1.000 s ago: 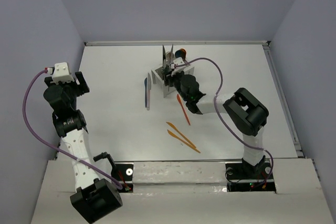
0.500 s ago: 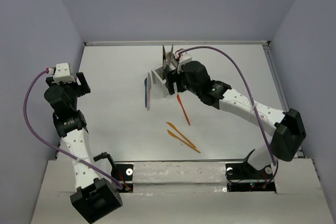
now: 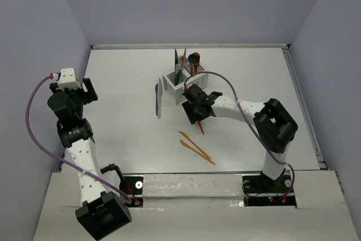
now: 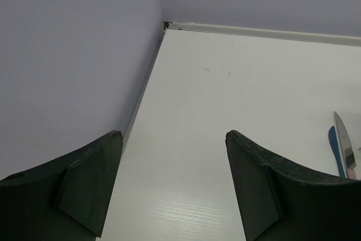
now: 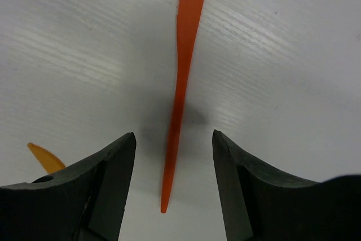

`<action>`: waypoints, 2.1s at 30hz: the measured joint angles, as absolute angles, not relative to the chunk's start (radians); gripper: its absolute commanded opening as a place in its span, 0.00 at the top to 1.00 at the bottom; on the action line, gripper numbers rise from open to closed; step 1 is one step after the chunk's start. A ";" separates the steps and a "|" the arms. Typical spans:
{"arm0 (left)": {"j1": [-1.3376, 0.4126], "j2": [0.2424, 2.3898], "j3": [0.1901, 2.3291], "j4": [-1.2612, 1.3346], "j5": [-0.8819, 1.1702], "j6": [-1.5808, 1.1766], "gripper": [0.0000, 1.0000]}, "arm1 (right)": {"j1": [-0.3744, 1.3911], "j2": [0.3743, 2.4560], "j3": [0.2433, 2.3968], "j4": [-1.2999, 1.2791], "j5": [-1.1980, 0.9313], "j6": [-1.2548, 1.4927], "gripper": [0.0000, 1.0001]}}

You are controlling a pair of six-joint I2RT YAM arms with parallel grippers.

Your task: Sort the eating utensils into containers

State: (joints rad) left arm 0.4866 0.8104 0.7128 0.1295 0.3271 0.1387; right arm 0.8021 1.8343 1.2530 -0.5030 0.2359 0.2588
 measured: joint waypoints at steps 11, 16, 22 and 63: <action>0.487 0.810 0.708 0.137 0.331 0.146 0.14 | 0.774 1.940 1.309 -0.474 0.220 0.254 1.00; 0.487 0.812 0.678 0.144 0.342 0.154 0.14 | 0.774 1.927 1.286 -0.461 0.216 0.255 1.00; 0.487 0.817 0.677 0.146 0.363 0.155 0.14 | 0.783 1.864 1.208 -0.466 0.220 0.250 1.00; 0.487 0.817 0.676 0.146 0.394 0.157 0.14 | 0.817 2.085 1.455 0.796 0.522 -0.168 1.00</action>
State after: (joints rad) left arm 0.4866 0.8169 0.6762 0.1459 0.3943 0.1570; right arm 0.8173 2.0850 1.4551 0.7956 0.5217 -0.1677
